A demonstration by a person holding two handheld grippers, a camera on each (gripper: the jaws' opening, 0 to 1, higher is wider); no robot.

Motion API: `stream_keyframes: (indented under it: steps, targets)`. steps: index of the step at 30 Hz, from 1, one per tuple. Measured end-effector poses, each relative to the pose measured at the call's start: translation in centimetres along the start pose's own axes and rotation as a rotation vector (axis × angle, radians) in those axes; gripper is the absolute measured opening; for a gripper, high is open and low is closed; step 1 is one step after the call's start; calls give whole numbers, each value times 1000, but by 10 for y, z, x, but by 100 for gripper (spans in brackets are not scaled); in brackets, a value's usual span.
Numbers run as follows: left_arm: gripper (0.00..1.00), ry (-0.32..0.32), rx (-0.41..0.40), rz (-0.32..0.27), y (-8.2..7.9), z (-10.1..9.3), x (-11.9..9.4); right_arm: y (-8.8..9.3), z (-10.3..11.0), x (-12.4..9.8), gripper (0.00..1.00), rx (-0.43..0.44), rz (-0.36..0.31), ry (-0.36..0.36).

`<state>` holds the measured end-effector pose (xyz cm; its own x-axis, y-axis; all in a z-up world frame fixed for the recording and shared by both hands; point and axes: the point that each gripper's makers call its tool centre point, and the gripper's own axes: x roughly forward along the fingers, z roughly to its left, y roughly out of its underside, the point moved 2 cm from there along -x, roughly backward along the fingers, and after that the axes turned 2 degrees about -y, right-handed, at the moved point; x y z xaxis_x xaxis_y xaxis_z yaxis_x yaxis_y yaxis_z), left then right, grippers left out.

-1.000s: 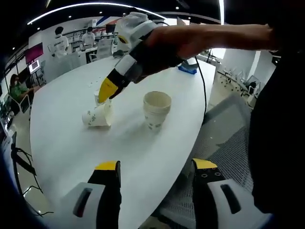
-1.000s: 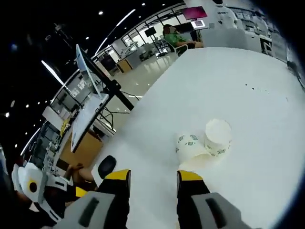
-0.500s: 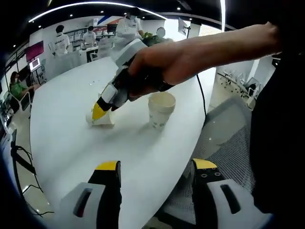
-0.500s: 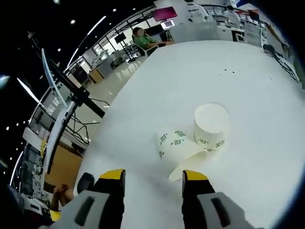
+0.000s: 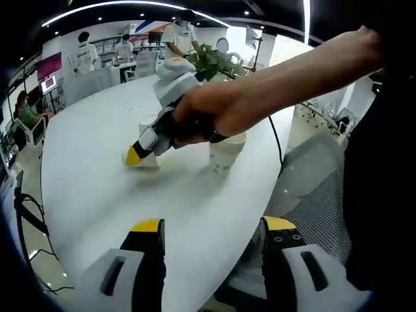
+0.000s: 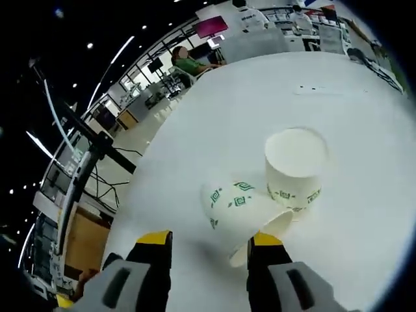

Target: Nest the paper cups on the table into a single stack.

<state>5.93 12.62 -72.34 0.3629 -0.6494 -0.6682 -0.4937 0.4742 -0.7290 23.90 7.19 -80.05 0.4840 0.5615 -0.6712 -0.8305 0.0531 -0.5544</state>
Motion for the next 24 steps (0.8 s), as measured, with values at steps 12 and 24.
stream_keyframes:
  steps: [12, 24]
  targets:
    - [58, 25, -5, -10, -7, -13, 7, -10, -6, 26, 41, 49, -96, -47]
    - [57, 17, -26, -9, -7, -13, 0, -8, -11, 29, 3, 61, -153, -25]
